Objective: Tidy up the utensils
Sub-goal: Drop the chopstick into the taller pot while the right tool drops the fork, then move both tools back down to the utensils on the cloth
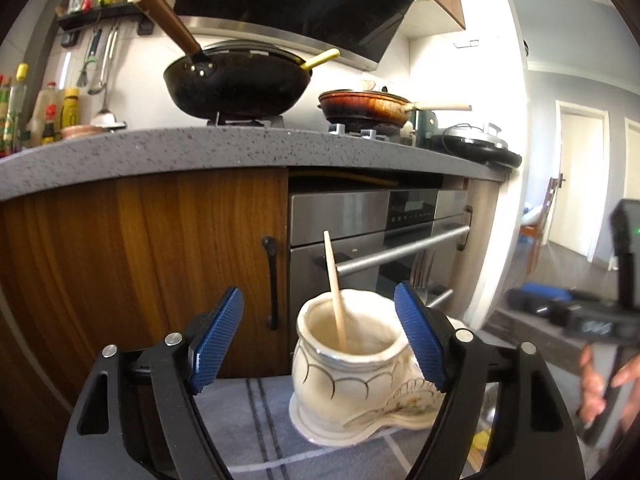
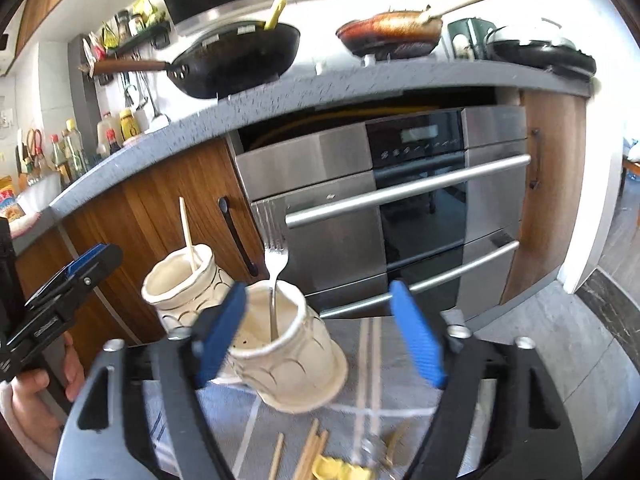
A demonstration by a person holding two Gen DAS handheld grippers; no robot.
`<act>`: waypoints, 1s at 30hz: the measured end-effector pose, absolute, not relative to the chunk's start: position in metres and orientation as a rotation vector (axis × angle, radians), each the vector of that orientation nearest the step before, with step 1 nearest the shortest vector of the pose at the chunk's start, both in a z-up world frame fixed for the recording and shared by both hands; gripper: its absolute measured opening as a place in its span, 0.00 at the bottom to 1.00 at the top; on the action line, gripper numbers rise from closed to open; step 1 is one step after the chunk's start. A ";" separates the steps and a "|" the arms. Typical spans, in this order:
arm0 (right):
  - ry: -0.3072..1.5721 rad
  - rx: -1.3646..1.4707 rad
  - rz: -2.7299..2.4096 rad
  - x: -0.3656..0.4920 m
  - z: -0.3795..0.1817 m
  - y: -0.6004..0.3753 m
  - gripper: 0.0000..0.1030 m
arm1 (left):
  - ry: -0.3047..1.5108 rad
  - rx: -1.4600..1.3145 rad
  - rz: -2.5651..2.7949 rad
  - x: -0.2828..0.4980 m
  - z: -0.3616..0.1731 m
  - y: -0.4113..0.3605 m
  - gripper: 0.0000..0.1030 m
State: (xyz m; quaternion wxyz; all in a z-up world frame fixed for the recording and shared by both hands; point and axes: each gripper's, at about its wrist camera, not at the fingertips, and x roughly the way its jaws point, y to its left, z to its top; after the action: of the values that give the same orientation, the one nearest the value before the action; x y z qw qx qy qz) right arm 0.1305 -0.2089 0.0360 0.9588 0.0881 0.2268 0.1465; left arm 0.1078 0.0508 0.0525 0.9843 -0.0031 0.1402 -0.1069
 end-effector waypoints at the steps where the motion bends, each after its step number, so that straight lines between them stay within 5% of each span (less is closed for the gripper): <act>1: 0.445 0.179 0.289 0.120 0.039 -0.216 0.92 | 0.284 -0.001 -0.207 0.103 0.054 0.051 0.85; 7: 0.443 0.148 0.215 0.082 0.036 -0.243 0.95 | 0.330 -0.040 -0.193 0.076 0.054 0.054 0.94; 30: 0.694 0.069 0.186 0.044 -0.056 -0.277 0.95 | 0.737 0.018 -0.222 0.036 -0.055 -0.022 0.95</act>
State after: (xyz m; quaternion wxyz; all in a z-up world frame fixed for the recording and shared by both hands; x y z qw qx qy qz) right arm 0.0442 -0.2774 -0.0562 0.9357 0.0335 0.3393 0.0910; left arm 0.0365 -0.0215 -0.0548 0.9268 0.0088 0.3595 -0.1084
